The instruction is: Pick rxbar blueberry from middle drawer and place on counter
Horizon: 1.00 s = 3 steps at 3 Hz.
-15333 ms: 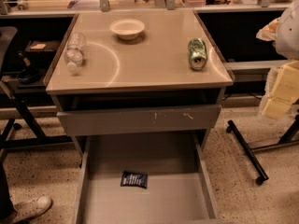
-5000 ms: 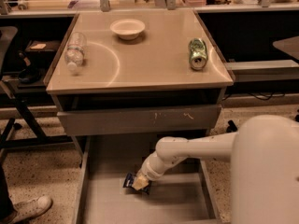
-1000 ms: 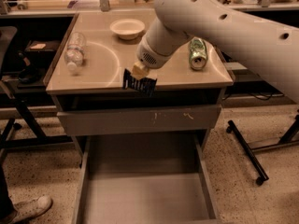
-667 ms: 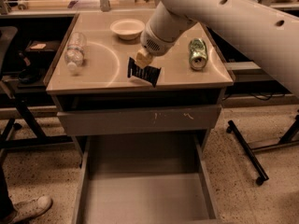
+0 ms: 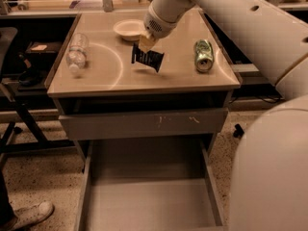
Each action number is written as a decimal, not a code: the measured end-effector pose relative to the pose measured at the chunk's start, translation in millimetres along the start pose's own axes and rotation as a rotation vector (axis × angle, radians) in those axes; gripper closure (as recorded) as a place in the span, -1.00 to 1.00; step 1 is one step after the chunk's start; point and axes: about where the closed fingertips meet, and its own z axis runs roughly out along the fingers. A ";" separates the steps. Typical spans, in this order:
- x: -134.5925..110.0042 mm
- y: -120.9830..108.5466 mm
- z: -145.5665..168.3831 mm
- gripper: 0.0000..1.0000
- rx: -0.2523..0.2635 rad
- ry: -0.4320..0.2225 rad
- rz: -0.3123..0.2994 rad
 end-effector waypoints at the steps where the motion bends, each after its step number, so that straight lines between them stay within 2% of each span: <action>1: -5.5 -22.4 24.9 1.00 -0.023 0.006 0.013; 2: -8.2 -28.7 25.4 0.64 -0.016 -0.004 0.019; 3: -8.2 -28.7 25.5 0.18 -0.016 -0.004 0.018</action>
Offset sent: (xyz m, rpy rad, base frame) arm 0.0275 0.0031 -0.0124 0.0067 0.0227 -0.0002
